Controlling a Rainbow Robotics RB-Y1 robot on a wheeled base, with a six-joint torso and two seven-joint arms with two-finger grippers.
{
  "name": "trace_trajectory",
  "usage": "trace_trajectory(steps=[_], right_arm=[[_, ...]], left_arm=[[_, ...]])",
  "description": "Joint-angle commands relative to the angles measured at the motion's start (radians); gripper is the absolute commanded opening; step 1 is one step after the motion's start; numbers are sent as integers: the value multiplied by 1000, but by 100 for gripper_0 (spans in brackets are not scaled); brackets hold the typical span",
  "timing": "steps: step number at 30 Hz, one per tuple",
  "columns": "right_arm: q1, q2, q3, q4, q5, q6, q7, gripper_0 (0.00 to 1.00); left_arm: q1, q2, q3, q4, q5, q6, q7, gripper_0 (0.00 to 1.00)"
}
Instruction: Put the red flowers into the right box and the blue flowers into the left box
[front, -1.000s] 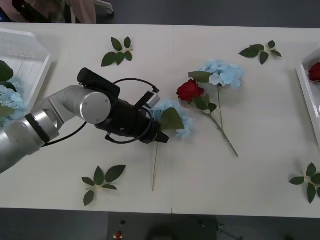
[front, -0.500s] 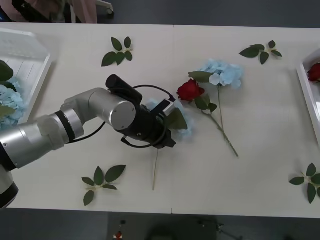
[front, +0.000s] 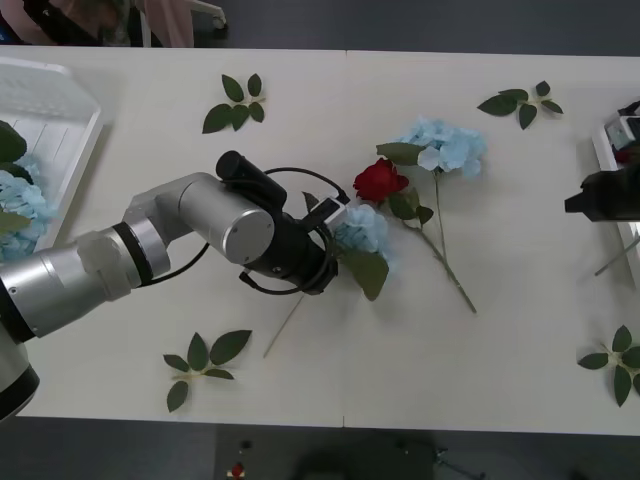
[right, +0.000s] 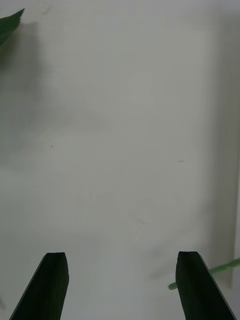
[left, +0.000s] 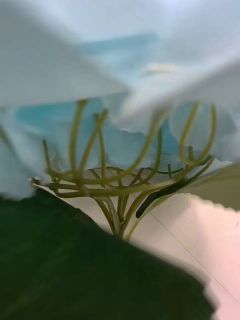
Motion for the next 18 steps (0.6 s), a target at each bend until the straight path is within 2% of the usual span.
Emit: trace_trajectory(steps=[1,4,7,10,11,12,13,16,18], right_arm=[[-113,136,-2,4,109,79,-132,62],[-204,226,72,52,206,130,-215,62],[-273,303,139,125,243,127,-255,63],[-327,395,198,228,295,104,-264,63],[-327,395,198,228,295,104,-264,63],[-353,446,230,297,312,86,-260,63],[-362,469,242,330,319,78,-258,63],[-385,530,273,412,341,41,-260,62],[-396,577,279,477,356,15,-257,63]], left_arm=[[-22,49,19,-41,5,-10,54,0],[-48,150,62,-118,45,22,63,0],[-98,294,166,-231,118,185,64,0],[-183,497,344,-319,118,555,-15,0],[-183,497,344,-319,118,555,-15,0],[-232,607,387,-320,75,748,-186,0],[-240,653,393,-311,42,791,-227,0],[-215,770,379,-277,-147,785,-333,0],[-157,808,375,-230,-297,707,-396,0]])
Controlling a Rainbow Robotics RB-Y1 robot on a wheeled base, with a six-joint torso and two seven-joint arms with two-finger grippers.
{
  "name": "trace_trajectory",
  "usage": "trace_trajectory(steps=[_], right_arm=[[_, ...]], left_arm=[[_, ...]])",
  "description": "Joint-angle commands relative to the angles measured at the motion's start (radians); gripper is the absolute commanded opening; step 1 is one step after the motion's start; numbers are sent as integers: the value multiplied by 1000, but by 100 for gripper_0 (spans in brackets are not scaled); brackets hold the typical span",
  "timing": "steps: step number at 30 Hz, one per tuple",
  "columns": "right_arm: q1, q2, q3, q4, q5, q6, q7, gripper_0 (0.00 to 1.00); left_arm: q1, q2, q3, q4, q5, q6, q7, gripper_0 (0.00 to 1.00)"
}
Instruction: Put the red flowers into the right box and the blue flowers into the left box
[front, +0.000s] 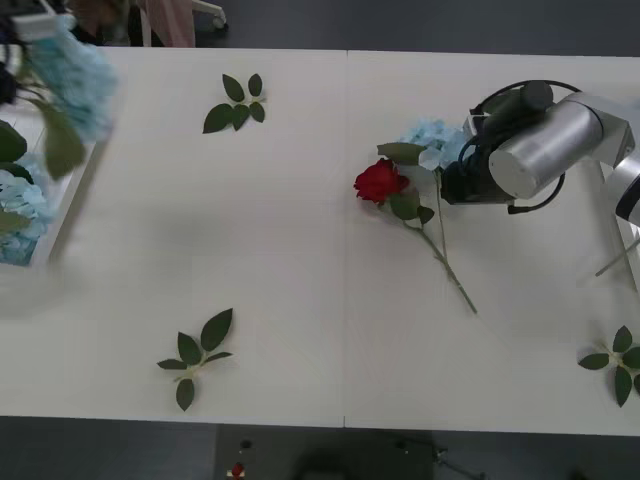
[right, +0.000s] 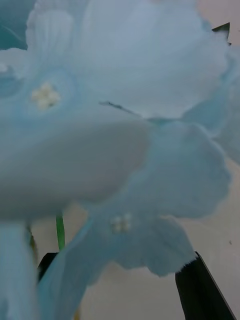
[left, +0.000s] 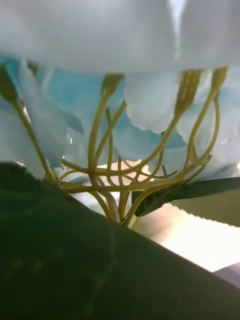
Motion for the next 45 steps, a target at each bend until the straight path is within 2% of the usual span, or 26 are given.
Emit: trace_trajectory(steps=[1,2,5,7,9,12,13,14,15,17,18,19,20,21,24,27,30,34,37,39,42,45], right_arm=[[-36,63,6,102,32,-42,-3,63],[-37,73,8,116,37,-47,-2,62],[-45,120,8,172,60,-59,7,62],[-47,135,8,188,74,-59,11,62],[-47,154,8,207,86,-62,17,58],[-47,166,8,228,100,-68,27,35],[-47,168,6,234,98,-70,30,25],[-47,166,8,239,100,-68,32,6],[-47,166,8,241,98,-70,34,0],[-47,166,8,242,100,-70,38,0],[-48,163,6,242,97,-71,40,0],[-48,160,6,242,95,-71,43,0],[-51,155,6,242,87,-73,44,0],[-54,149,3,242,78,-81,46,0],[-57,114,-29,231,12,-108,69,0],[-57,56,-135,199,-71,-90,204,0],[-56,-15,-303,167,-201,13,472,0],[-53,-108,-550,161,-450,196,911,0],[-36,-130,-661,164,-574,280,1117,0],[-16,-131,-750,161,-675,361,1314,0],[-1,-115,-797,153,-787,413,1489,0],[9,-39,-862,141,-819,453,1586,0]], left_arm=[[66,68,-57,91,-220,-134,-87,0],[79,68,-56,106,-245,-162,-87,0],[153,30,-60,218,-363,-363,-70,0],[171,-10,-60,287,-406,-458,-42,0],[174,-63,-60,382,-437,-544,8,0],[174,-134,-60,493,-526,-680,73,0],[174,-148,-60,513,-545,-705,91,0],[174,-163,-60,536,-562,-725,113,2],[174,-171,-60,546,-570,-734,123,3],[174,-186,-60,575,-605,-760,143,33],[174,-189,-60,591,-615,-778,145,52],[174,-188,-60,602,-613,-792,145,66],[174,-188,-60,614,-611,-814,145,75],[174,-188,-60,623,-610,-827,143,79],[174,-177,-60,623,-569,-835,142,86],[174,-142,-60,589,-486,-833,131,91],[176,-66,-60,516,-320,-832,70,96],[174,116,-57,355,17,-814,-52,98],[176,188,-33,290,157,-814,-125,98],[177,225,6,247,330,-761,-231,98],[176,210,52,197,561,-645,-342,98],[181,98,63,152,692,-599,-337,98]])
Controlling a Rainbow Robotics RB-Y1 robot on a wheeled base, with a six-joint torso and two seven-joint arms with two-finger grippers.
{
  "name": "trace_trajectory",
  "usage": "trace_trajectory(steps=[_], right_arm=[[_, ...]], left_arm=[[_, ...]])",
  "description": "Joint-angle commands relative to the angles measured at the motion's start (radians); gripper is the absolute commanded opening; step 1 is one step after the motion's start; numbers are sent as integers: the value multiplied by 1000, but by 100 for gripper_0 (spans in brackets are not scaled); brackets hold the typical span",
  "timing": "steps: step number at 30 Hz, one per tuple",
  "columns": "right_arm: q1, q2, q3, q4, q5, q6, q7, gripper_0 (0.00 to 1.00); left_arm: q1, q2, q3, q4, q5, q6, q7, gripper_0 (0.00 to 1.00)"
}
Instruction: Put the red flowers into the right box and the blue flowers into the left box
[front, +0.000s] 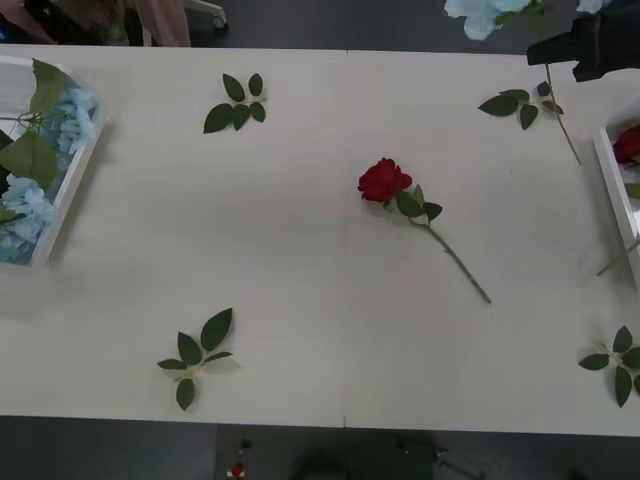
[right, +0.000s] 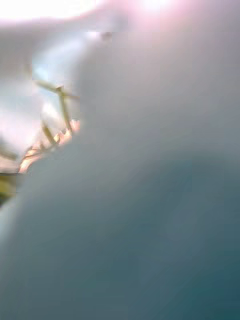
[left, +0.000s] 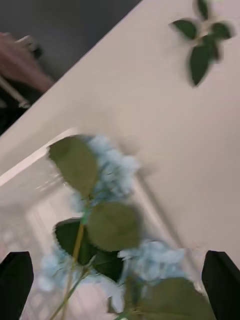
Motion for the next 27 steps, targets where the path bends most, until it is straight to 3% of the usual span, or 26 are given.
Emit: trace_trajectory(steps=[1,7,11,16,21,27], right_arm=[[11,125,-81,-39,-25,42,99,0],[11,363,-216,-39,2,-34,105,0],[-3,487,-265,-39,96,-105,39,0],[-38,588,-271,-39,169,-182,-59,0],[-91,657,-250,-38,262,-183,-189,0],[-115,715,-231,-38,289,-215,-240,0]], left_arm=[[-10,-162,27,-48,164,26,-24,98],[149,-398,25,-34,486,-100,-97,100],[203,-530,24,-46,572,-123,-217,100],[204,-694,24,-45,625,-162,-249,100],[184,-856,8,-40,570,-313,-264,100],[172,-933,-36,-34,512,-487,-274,100]])
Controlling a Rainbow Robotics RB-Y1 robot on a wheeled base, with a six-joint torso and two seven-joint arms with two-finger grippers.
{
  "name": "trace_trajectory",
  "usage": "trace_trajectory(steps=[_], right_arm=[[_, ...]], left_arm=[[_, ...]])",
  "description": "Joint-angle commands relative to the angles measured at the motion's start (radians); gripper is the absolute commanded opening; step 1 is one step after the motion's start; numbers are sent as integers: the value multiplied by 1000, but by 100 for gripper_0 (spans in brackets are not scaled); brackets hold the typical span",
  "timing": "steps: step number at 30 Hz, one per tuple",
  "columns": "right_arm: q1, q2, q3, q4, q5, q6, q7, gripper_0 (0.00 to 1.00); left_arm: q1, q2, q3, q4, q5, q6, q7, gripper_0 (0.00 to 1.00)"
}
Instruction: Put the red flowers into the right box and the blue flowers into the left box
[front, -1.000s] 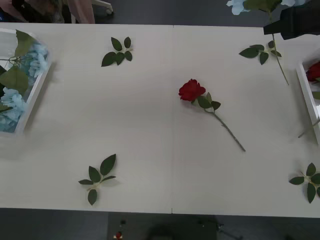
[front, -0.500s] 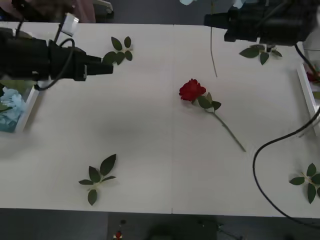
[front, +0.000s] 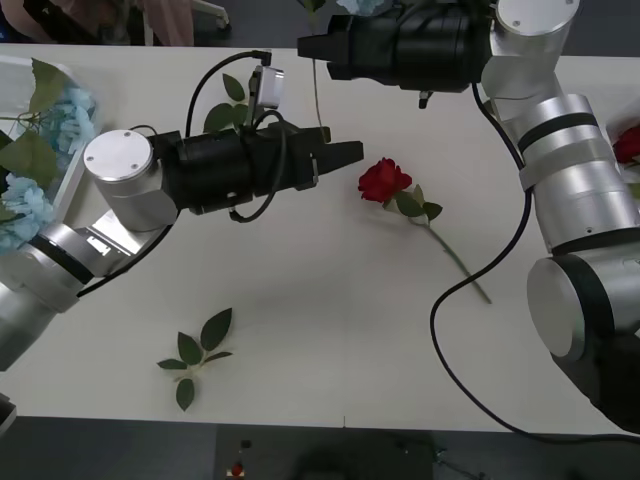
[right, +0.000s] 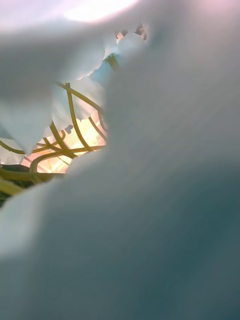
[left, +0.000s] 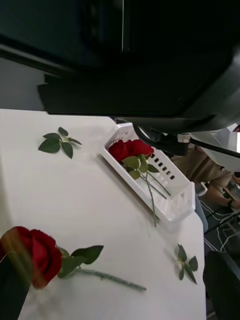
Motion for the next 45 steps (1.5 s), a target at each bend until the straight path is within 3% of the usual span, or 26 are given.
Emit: trace_trajectory(steps=[1,2,4,5,6,7,28,29,30,31,35,41,45], right_arm=[[-51,29,3,-28,-2,-36,-31,0],[-52,33,11,-28,-11,-45,-33,0],[-52,42,26,-28,-30,-65,-36,0],[-52,42,35,-28,-42,-76,-39,0],[-52,42,46,-28,-47,-87,-42,0],[-52,42,51,-28,-47,-91,-43,0],[-51,38,60,-19,-42,-113,-76,1],[-51,35,60,-19,-41,-110,-77,10],[-52,32,61,-19,-30,-108,-77,34],[-52,24,61,-19,-13,-104,-77,48],[-55,-2,63,-19,10,-84,-79,71],[-74,-97,129,15,-25,-15,-91,81],[-143,-251,330,120,-128,88,-122,82]], left_arm=[[-46,-7,-36,-8,-26,-95,-7,100],[-46,-5,-36,-10,-51,-109,-10,100],[-47,-1,-33,-10,-74,-115,-13,79],[-46,2,-33,-8,-78,-115,-16,53],[-44,7,-33,-10,-77,-119,-19,11],[-44,10,-33,-8,-75,-119,-19,0],[-44,168,-27,-16,64,-122,-50,0],[-44,179,-27,-19,69,-122,-50,0],[-46,209,-25,-25,74,-122,-50,0],[-46,246,-27,-34,83,-122,-48,0],[-46,406,-27,-57,120,-55,-39,0],[-46,699,-27,-37,176,131,-31,0],[-46,918,-5,91,51,336,-50,0]])
